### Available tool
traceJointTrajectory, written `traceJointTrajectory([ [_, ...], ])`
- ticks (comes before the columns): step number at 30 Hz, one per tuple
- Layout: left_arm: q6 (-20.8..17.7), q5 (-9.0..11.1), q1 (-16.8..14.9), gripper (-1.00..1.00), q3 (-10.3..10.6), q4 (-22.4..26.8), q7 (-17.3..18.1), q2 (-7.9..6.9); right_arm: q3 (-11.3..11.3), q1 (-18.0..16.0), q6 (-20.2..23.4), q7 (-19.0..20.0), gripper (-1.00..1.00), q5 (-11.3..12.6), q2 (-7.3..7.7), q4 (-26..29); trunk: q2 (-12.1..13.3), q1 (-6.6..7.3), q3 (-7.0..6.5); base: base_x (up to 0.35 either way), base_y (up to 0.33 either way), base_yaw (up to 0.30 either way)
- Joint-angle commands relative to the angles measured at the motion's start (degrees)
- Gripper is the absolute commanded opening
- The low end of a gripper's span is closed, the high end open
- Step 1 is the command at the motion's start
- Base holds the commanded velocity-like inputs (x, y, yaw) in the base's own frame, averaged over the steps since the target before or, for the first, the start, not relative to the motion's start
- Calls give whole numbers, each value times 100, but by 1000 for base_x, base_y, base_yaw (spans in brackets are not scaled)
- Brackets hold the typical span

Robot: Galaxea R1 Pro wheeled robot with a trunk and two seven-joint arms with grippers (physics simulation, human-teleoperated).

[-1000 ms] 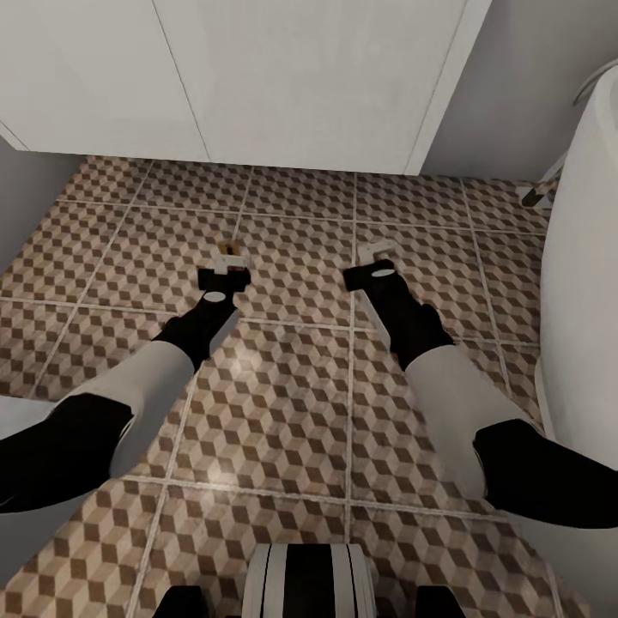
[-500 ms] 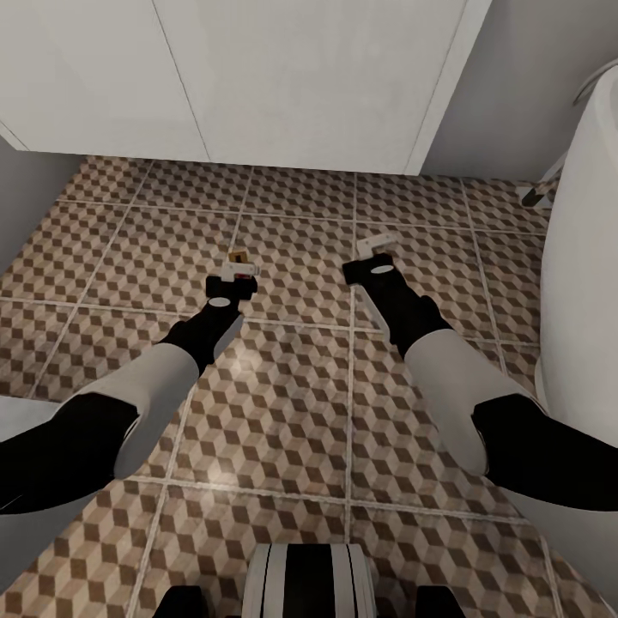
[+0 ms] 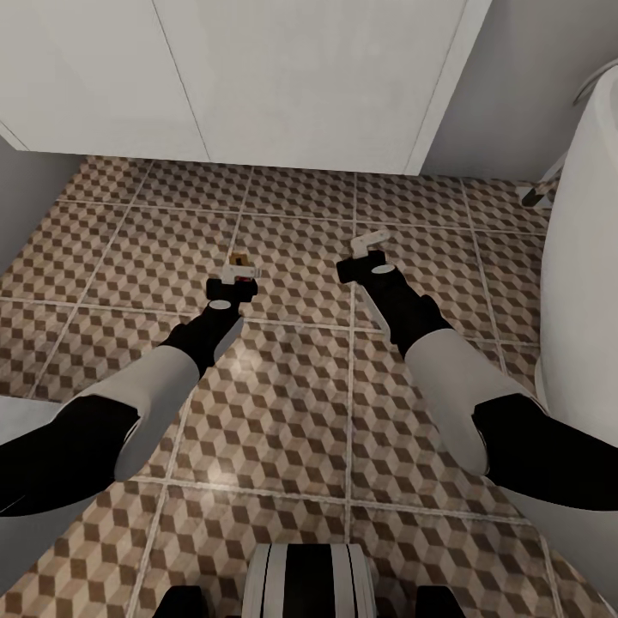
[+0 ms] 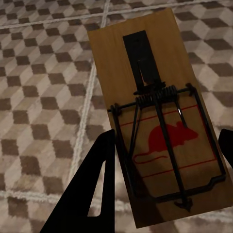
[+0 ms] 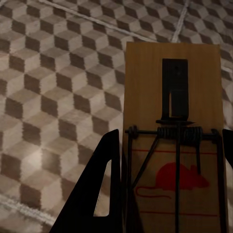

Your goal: Take the four mousetraps from the cabinet in the bathroom and place them on the bathroom floor. Make sure all four end up on the same floor surface, and ensure that at least two of them are either under or directly next to the same bathroom sink.

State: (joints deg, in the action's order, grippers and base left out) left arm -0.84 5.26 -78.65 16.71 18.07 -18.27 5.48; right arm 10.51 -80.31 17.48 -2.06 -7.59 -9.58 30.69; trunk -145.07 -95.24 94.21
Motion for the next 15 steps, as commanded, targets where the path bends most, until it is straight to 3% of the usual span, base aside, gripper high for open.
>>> traceJointTrajectory([
  [1, -13, 45, -2, -100, 51, 4, -51, -3, 21, -2, 36, -3, -100, -45, 3, 11, -1, 1, 3, 0, 0, 0],
  [15, -13, 45, -1, -100, 47, 25, -71, -3, 21, -2, 10, 33, -100, -49, 30, 43, -1, 1, 3, 0, 0, 0],
])
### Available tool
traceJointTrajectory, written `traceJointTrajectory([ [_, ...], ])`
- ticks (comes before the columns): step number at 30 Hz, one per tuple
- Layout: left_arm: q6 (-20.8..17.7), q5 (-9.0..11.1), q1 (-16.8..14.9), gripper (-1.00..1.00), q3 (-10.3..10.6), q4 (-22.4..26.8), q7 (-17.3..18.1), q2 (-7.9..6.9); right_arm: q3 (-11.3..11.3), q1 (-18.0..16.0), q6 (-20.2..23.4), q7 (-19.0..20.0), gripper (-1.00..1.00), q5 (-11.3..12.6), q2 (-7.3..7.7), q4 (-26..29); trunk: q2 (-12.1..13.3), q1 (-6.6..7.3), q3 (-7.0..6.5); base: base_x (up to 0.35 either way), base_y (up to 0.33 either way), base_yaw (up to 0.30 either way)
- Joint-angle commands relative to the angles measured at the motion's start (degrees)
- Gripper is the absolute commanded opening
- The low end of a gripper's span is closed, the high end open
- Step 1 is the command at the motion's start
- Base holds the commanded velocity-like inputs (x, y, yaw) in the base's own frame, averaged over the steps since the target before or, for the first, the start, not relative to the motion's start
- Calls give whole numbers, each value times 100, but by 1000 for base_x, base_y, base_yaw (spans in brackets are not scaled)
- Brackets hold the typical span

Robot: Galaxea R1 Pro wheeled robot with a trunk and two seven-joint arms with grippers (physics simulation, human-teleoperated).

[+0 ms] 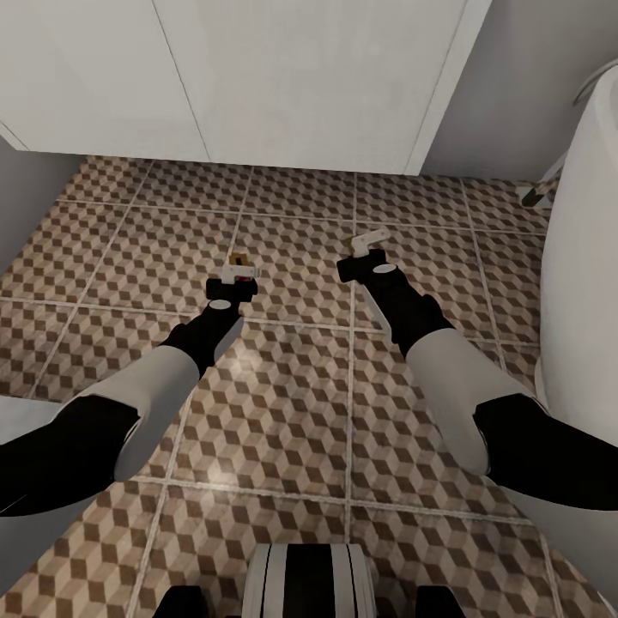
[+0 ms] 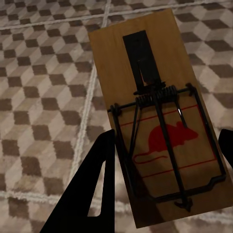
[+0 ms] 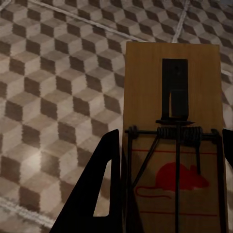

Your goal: Take the four mousetraps from the cabinet in the bathroom and place them on the bathroom floor. Make sure all four end up on the same floor surface, and ensure that at least two of them are either under or directly next to the same bathroom sink.

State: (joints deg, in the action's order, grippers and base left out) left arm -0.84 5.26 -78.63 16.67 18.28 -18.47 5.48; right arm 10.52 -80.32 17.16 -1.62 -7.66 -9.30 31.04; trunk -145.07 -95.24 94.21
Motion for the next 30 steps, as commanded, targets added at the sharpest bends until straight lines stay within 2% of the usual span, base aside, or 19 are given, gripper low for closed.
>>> traceJointTrajectory([
  [1, -13, 45, -3, -100, 50, 7, -52, -2, 20, -2, 42, -11, -100, -42, 3, 8, -1, 1, 3, 0, 0, 0],
  [8, -13, 45, -3, -100, 49, 108, -66, 28, 20, -2, 42, -13, -100, -42, 91, 7, -1, 1, 3, 0, 0, 0],
  [18, -19, 45, -3, -100, 49, 190, -77, 32, 20, -2, 42, -14, -100, -42, 104, 12, -1, 1, 3, 0, 0, 0],
  [30, -22, 45, -3, -100, 53, 279, -77, 32, 20, -2, 42, -14, -100, -42, 104, 25, -17, -30, 269, 0, 0, 0],
])
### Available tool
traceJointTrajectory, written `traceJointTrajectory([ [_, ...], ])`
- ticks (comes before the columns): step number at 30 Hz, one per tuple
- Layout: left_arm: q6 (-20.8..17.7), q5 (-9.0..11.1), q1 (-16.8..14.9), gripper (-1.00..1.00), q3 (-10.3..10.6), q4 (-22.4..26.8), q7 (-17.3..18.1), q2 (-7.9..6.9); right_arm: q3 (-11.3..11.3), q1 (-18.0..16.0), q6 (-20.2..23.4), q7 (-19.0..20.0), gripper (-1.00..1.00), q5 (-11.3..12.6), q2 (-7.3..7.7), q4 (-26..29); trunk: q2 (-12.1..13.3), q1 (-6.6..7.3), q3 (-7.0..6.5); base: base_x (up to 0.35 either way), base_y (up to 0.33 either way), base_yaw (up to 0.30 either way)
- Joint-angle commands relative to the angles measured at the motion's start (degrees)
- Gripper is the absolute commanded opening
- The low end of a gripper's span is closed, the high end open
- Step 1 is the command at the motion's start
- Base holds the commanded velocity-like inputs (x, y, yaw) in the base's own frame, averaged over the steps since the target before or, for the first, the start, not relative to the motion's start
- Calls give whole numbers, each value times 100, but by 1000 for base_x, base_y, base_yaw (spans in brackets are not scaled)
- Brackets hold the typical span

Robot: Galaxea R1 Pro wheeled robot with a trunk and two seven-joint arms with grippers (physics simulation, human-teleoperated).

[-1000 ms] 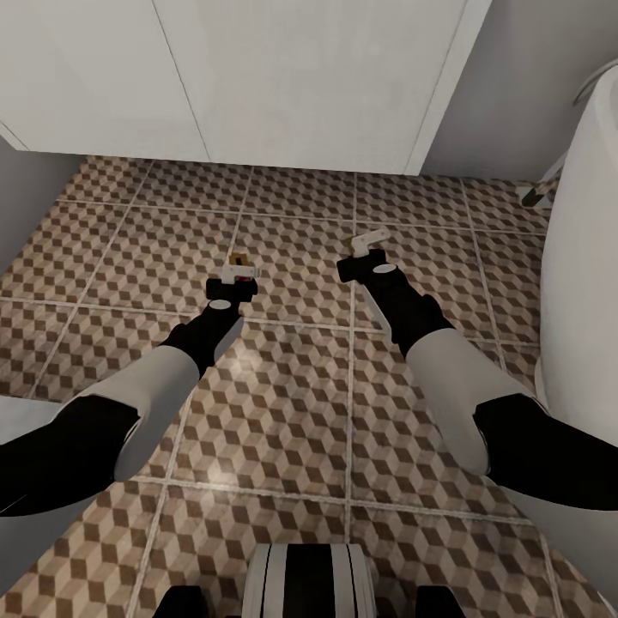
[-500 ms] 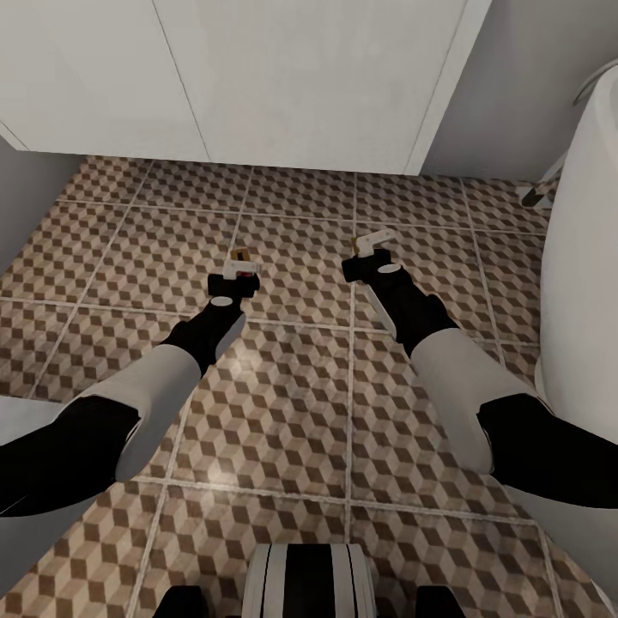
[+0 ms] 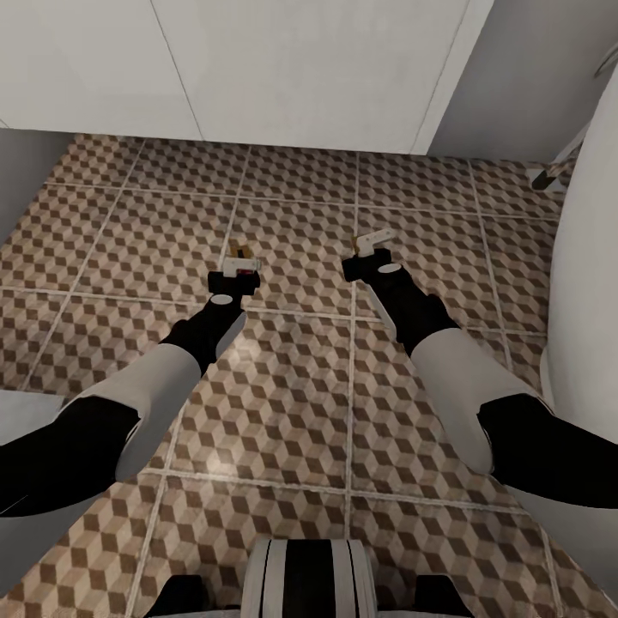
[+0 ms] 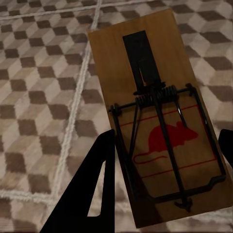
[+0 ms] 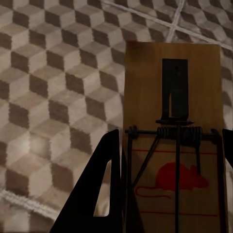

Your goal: Take the four mousetraps from the cabinet in the bathroom and place them on the bathroom floor. Make sure all four end up on the same floor surface, and ensure that at least two of them are either under or directly next to the same bathroom sink.

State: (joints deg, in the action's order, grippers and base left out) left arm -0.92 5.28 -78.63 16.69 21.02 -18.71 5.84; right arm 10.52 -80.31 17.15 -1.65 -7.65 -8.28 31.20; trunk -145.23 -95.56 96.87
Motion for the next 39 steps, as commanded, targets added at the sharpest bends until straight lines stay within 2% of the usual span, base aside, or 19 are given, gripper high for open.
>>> traceJointTrajectory([
  [1, -14, 43, -3, -100, 52, 23, -54, -4, 20, -2, 42, -11, -100, -44, 2, 9, -3, -1, 26, 0, 0, 0],
  [7, -20, 43, -3, -100, 52, 134, -61, -4, 20, -2, 42, -11, -100, -44, 2, 9, -11, -16, 159, 0, 0, 0],
  [21, -23, 43, -3, -100, 52, 201, -62, -6, 20, -2, 42, -19, -100, -44, -3, 9, -11, -16, 159, 0, 0, 0],
  [39, -23, 43, -3, -100, 53, 208, -62, -4, 22, -2, 43, -20, -100, -44, 2, -15, -35, -63, 557, 0, 0, 0],
])
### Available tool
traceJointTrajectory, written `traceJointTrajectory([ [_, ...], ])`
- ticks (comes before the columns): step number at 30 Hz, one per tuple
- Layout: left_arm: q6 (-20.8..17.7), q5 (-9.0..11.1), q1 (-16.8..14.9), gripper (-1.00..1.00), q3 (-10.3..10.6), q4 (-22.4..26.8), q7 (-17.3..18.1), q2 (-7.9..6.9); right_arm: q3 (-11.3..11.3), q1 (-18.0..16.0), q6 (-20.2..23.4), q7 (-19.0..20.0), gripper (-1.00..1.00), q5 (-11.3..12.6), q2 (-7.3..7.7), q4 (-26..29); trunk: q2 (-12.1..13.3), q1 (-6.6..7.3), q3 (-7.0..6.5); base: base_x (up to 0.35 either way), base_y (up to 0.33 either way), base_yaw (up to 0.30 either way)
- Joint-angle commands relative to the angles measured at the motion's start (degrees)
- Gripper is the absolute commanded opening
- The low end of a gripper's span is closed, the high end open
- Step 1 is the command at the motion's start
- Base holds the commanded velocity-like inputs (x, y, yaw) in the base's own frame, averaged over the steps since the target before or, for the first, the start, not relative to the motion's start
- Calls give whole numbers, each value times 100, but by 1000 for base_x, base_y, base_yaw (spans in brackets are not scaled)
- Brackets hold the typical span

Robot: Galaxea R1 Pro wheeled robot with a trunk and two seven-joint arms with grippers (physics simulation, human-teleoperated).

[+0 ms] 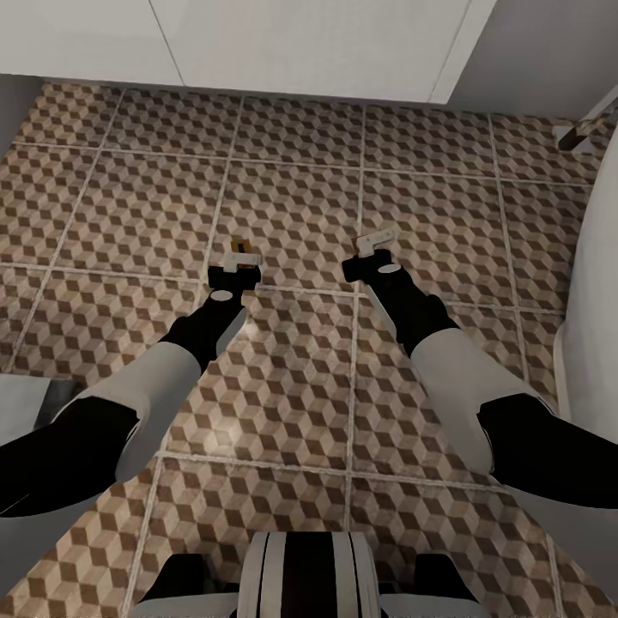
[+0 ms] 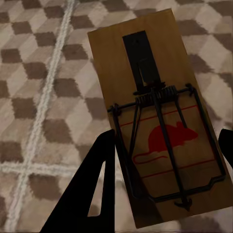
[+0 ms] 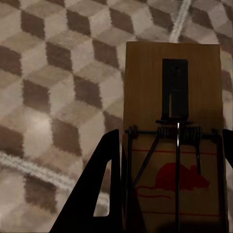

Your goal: Take the four mousetraps from the cabinet in the bathroom and place them on the bathroom floor. Make sure all four end up on the same floor surface, and ensure that at least two of them are either under or directly next to the same bathroom sink.

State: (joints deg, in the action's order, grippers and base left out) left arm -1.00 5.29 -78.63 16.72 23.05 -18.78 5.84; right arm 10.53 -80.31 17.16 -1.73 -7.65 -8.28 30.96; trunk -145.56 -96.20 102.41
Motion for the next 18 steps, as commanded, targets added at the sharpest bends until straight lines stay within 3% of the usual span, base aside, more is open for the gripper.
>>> traceJointTrajectory([
  [1, -15, 43, -3, -100, 51, 6, -56, -4, 20, -2, 42, -12, -100, -43, 2, 8, -3, -1, 25, 0, 0, 0],
  [8, -47, 28, -3, -100, 43, 316, -57, -10, 25, -2, 46, -18, -100, -43, -8, 7, -12, -19, 181, 0, 0, 0],
  [11, -438, 26, -3, -100, 42, 808, -61, -12, 13, -2, 57, -24, -100, -47, -13, 8, -16, -27, 247, 0, 0, 0],
  [15, -1343, 25, -2, -100, 42, 1701, -63, -34, 4, -5, 77, -59, -100, -51, -25, 34, -22, -37, 259, 0, 0, 0],
  [18, -1615, 20, 21, -100, 43, 2048, -64, -43, 3, -5, 85, -111, -100, -64, -30, 44, -23, -40, 259, 0, 0, 0],
])
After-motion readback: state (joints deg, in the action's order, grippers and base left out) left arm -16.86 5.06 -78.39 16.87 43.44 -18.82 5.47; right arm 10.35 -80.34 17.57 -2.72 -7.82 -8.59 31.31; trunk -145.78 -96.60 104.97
